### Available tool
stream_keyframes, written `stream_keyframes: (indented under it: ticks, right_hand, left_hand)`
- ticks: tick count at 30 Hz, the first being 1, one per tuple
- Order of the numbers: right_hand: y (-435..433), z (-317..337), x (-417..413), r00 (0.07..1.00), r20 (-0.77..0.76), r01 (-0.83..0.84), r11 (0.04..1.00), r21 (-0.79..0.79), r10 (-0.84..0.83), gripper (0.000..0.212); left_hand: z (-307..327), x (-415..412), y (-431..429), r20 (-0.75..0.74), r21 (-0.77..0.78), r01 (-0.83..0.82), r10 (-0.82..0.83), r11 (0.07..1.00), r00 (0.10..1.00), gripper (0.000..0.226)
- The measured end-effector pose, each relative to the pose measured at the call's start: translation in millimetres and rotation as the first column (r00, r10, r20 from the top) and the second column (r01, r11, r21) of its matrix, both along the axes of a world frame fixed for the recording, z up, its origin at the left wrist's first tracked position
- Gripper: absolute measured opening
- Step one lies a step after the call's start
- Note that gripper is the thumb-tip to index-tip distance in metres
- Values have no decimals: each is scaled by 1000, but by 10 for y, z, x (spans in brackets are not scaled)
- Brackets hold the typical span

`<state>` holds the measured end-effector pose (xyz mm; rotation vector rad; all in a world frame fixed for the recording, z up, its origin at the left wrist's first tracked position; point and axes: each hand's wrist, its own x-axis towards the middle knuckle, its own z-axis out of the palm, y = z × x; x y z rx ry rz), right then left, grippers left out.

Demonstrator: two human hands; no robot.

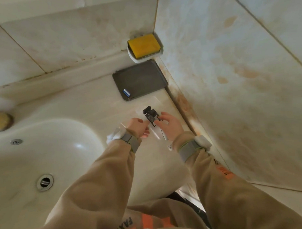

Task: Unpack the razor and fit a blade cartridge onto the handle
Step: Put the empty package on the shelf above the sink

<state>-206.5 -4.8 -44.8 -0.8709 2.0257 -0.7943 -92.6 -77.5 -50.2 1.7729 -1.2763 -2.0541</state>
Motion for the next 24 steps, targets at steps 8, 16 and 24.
stream_keyframes:
  ticks: [8,16,24]
  right_hand:
    - [-155,20,73,998,9,-62,997,47,62,27]
    - [-189,140,184,979,-84,-184,983,3,184,20]
    - [-298,296,380,901,-293,-321,946,43,319,20]
  left_hand:
    - [-50,-97,41,-54,20,-34,35,999,998,6]
    - [25,158,77,-167,44,-165,170,985,971,15]
    - [105,411,187,-269,49,-321,322,946,908,16]
